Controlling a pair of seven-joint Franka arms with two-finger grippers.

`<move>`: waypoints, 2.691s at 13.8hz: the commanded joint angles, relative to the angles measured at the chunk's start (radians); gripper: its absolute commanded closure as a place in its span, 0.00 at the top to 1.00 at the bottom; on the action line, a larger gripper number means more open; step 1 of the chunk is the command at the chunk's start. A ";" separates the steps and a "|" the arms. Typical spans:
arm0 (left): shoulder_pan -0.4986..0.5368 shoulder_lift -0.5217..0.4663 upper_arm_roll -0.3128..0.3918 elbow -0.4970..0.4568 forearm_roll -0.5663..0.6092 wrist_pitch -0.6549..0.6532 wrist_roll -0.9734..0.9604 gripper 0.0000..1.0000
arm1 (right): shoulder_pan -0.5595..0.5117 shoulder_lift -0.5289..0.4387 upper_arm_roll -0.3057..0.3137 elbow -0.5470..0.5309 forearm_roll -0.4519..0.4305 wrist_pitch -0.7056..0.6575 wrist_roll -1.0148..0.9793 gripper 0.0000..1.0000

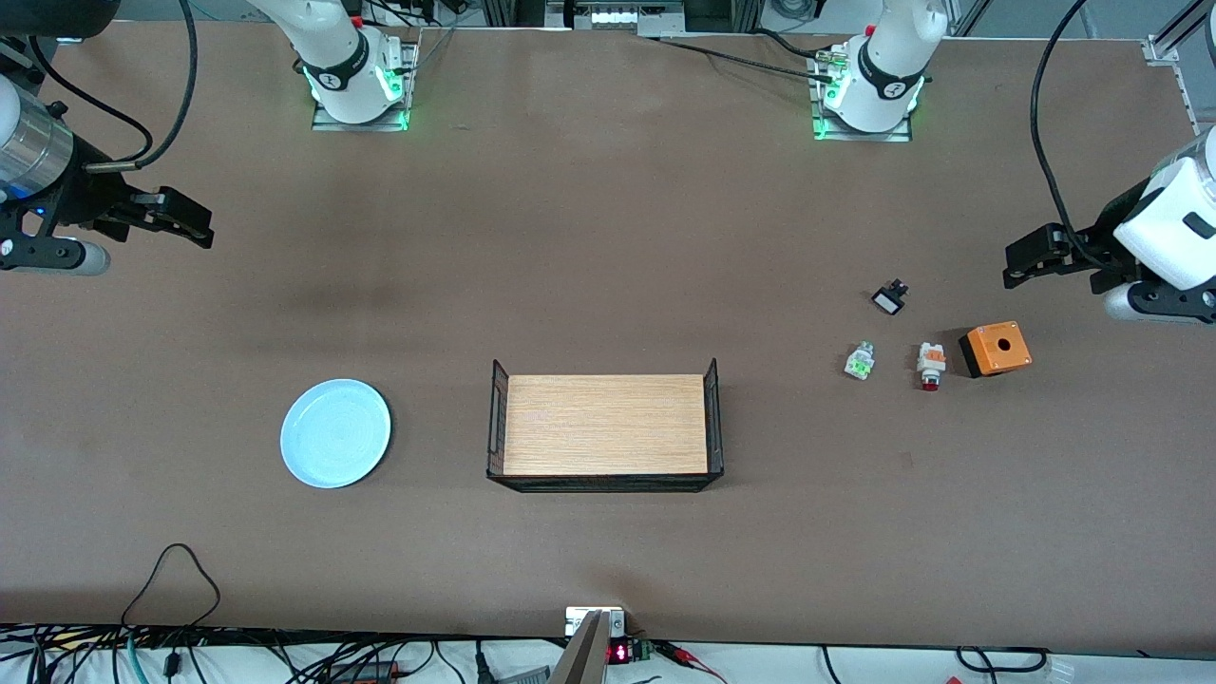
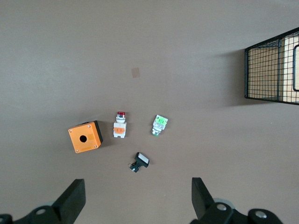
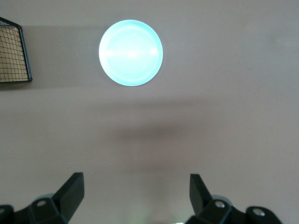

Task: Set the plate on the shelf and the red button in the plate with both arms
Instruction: 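Reach the right gripper to the blue plate while the left gripper reaches the red button, then grasp the plate rim with the right gripper while the left gripper grasps the button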

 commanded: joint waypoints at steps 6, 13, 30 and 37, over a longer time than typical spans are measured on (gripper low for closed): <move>0.008 -0.020 -0.001 -0.025 -0.008 -0.005 0.017 1.00 | -0.009 0.058 0.004 0.009 -0.017 0.020 0.005 1.00; 0.008 -0.004 0.001 -0.028 -0.002 -0.003 0.016 1.00 | -0.006 0.168 0.006 0.009 -0.120 0.120 0.008 1.00; 0.002 0.032 0.001 -0.131 -0.002 0.122 0.029 1.00 | -0.058 0.443 0.004 0.009 -0.086 0.375 0.336 1.00; 0.005 0.025 0.001 -0.197 0.002 0.176 0.029 1.00 | -0.054 0.546 0.012 0.008 -0.086 0.569 0.335 1.00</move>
